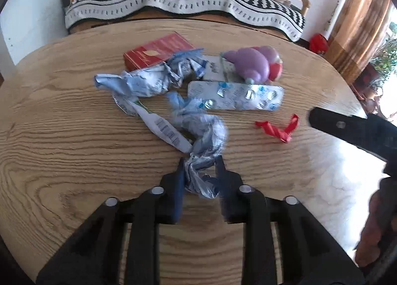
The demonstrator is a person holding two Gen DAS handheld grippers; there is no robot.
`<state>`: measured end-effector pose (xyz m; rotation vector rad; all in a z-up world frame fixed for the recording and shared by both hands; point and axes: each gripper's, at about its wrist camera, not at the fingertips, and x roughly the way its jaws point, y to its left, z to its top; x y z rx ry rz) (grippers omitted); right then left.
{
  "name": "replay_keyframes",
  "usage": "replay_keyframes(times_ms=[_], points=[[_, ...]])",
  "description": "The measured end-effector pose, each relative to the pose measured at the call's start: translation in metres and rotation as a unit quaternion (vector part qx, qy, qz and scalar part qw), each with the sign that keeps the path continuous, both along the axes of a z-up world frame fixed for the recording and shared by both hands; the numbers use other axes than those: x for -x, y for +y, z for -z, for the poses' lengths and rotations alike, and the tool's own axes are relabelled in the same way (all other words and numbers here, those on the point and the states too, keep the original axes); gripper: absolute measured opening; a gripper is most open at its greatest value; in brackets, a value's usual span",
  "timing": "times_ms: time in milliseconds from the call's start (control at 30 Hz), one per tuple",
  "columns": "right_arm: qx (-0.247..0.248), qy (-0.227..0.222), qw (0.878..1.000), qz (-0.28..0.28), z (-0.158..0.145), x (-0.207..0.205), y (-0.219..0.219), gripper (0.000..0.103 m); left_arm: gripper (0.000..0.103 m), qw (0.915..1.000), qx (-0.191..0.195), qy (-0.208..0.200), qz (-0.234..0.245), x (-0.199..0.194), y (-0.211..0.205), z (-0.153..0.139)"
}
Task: Collect trash
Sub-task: 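Grasp the crumpled blue-white wrapper with the left tool while the right tool grasps the red ribbon, then carry both items over the black bin and open both tools to drop them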
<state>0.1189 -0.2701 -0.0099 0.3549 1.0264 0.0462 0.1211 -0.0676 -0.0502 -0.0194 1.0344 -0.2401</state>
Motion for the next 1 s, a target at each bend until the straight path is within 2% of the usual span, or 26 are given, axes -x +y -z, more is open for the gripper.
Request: replay_keyframes(times_ms=[67, 133, 200, 433, 533, 567, 600, 800, 1000], points=[[-0.013, 0.008, 1.000, 0.000, 0.005, -0.002, 0.001, 0.081, 0.021, 0.9998, -0.006, -0.019, -0.004, 0.006, 0.001, -0.010], [-0.018, 0.014, 1.000, 0.002, 0.010, -0.005, 0.001, 0.075, 0.021, 0.9994, -0.001, -0.035, -0.005, 0.010, 0.003, -0.023], [-0.020, 0.024, 1.000, 0.006, 0.016, -0.009, 0.001, 0.062, 0.021, 0.9988, 0.005, -0.047, -0.010, 0.010, 0.007, -0.034], [-0.004, 0.023, 1.000, 0.008, 0.022, -0.015, 0.004, 0.046, 0.021, 0.9975, 0.016, -0.064, -0.025, 0.001, 0.017, -0.054], [0.018, 0.020, 1.000, -0.004, 0.023, -0.016, 0.010, 0.028, 0.021, 0.9975, 0.017, -0.063, -0.026, 0.001, 0.016, -0.055], [0.022, 0.021, 0.999, -0.010, 0.024, -0.015, 0.013, 0.015, 0.021, 0.9975, 0.017, -0.063, -0.026, 0.000, 0.015, -0.055], [0.022, 0.023, 0.999, -0.014, 0.025, -0.014, 0.014, 0.012, 0.021, 0.9975, 0.016, -0.063, -0.025, -0.001, 0.014, -0.055], [0.022, 0.000, 1.000, -0.001, 0.006, 0.007, -0.006, 0.011, 0.021, 0.9979, 0.019, -0.061, -0.009, 0.001, 0.000, -0.058], [0.028, -0.017, 0.999, 0.042, -0.016, 0.048, -0.063, 0.011, 0.021, 0.9965, 0.024, -0.071, 0.037, 0.016, -0.044, -0.065]])
